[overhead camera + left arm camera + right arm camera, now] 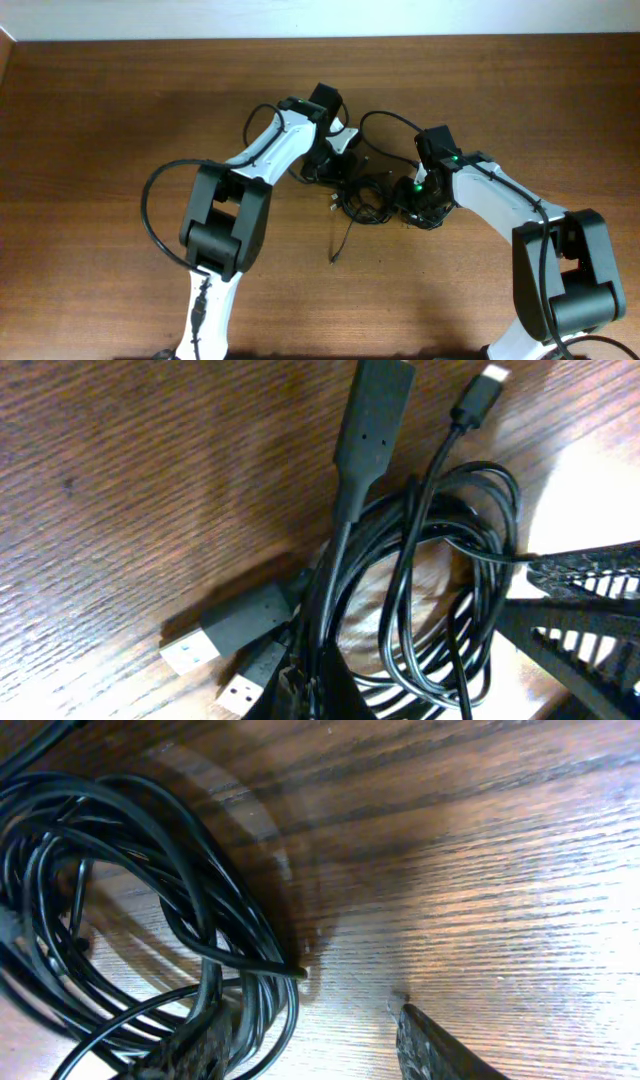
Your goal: Untangle cables
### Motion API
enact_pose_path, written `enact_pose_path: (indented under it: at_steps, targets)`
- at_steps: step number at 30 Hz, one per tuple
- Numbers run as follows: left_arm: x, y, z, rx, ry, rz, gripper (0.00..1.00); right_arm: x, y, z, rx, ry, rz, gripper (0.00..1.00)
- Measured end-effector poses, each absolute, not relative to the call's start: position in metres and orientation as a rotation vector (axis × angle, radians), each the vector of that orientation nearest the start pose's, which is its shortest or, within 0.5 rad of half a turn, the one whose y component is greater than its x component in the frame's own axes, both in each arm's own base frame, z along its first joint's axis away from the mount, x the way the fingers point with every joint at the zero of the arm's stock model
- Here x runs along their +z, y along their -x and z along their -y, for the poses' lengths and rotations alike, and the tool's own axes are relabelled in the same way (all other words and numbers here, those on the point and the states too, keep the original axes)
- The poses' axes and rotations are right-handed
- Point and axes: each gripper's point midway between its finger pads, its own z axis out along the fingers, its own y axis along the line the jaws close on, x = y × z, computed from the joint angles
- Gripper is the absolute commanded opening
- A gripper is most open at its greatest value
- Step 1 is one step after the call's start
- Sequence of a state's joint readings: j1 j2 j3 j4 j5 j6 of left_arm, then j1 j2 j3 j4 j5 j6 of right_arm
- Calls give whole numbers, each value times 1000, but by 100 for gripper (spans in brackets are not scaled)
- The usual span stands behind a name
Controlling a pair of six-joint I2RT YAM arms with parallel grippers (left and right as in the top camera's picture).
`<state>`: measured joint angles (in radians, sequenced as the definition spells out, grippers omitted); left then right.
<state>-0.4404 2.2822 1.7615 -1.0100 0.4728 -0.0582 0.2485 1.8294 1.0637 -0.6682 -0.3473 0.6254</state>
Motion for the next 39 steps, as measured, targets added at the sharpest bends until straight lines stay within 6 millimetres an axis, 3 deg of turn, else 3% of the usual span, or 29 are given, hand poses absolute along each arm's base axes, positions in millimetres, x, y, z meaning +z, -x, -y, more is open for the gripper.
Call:
enact_pose_path:
  at_steps: [1, 2, 3, 4, 10, 11, 13, 14, 15, 18, 20, 23, 26, 29, 30, 32, 35, 39]
  targets:
    - [13, -367, 261, -749, -611, -3081, 0, 9, -313, -140, 590, -545, -3062, 53]
    - [10, -365, 262, -759, -611, -3088, 0, 9, -313, -142, 604, -543, -3061, 44]
    - [10, -365, 262, -761, -611, -3089, 0, 10, -313, -143, 614, -542, -3062, 7]
    - [9, -364, 263, -765, -613, -3091, 0, 11, -312, -146, 644, -542, -3064, 4]
    - [7, -345, 255, -780, -588, -3200, 0, 25, -301, -155, 853, -509, -3109, 10]
    - [9, -343, 253, -782, -587, -3212, 0, 28, -304, -155, 866, -493, -3098, 25]
    - [14, -342, 247, -803, -576, -3245, 17, 35, -316, -157, 890, -444, -3058, 35]
    - [16, -343, 246, -806, -577, -3251, 43, 35, -321, -156, 874, -421, -3039, 36]
    - [23, -344, 246, -810, -579, -3254, 55, 34, -322, -155, 858, -418, -3036, 36]
    - [28, -344, 245, -808, -590, -3256, 61, 30, -324, -148, 784, -424, -3039, 38]
    - [28, -342, 245, -794, -600, -3266, 77, 27, -324, -142, 723, -428, -3044, 39]
    - [28, -335, 236, -703, -604, -3318, 70, 22, -320, -132, 633, -437, -3065, 35]
    - [38, -338, 232, -655, -602, -3331, 70, 24, -314, -127, 646, -378, -3098, 36]
    - [57, -355, 238, -647, -612, -3264, 56, 46, -317, -109, 760, -395, -3105, 43]
    - [63, -361, 242, -647, -605, -3235, 56, 52, -320, -97, 779, -434, -3092, 44]
    - [67, -370, 256, -647, -580, -3185, 57, 53, -321, -68, 751, -523, -3084, 48]
    - [65, -367, 286, -624, -602, -3140, 57, 47, -313, -39, 614, -591, -3121, 48]
    - [60, -354, 323, -481, -589, -3106, 54, 44, -310, -26, 518, -609, -3136, 51]
